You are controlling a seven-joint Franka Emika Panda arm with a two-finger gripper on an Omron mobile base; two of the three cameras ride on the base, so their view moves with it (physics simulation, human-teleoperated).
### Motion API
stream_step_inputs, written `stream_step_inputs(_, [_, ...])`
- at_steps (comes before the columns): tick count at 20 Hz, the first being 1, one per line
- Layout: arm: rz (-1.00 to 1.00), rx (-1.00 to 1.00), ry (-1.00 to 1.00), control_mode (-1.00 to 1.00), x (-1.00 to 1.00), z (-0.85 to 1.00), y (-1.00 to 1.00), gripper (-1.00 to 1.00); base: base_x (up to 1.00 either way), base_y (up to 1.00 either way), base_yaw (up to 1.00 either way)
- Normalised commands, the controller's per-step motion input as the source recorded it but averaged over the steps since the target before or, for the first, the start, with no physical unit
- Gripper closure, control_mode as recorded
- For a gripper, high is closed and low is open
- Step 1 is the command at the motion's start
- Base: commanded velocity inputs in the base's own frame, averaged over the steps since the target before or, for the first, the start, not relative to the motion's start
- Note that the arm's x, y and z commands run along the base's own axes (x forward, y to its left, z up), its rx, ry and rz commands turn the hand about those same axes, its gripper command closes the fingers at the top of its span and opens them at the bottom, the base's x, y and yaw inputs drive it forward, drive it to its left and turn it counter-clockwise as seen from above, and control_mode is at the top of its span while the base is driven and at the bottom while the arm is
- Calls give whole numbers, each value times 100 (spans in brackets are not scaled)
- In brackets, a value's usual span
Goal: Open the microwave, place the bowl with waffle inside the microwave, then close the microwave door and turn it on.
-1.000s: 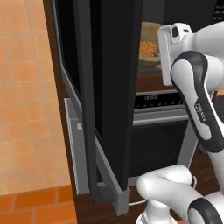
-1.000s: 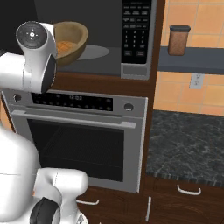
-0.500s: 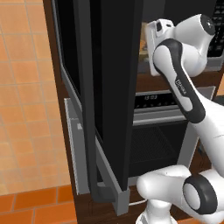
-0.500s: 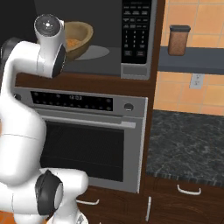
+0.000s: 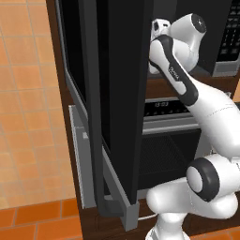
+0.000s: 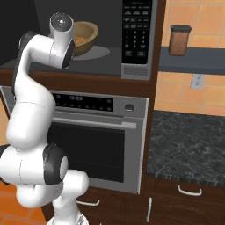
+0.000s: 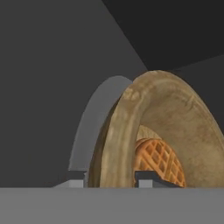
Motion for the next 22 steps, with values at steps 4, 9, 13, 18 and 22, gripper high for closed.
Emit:
stream_step_inputs(4, [0, -3, 10, -100, 75, -12, 8, -100, 0, 0, 0])
stream_step_inputs(9, [0, -3, 4, -100, 44, -10, 4, -100, 0, 0, 0])
stream_step_inputs(13, [0, -3, -21, -100, 0, -13, 2, -100, 0, 0, 0])
stream_step_inputs(18, [0, -13, -35, -100, -33, -79, 0, -100, 0, 0, 0])
stream_step_inputs(22, [0, -10, -35, -100, -97, -53, -28, -100, 0, 0, 0])
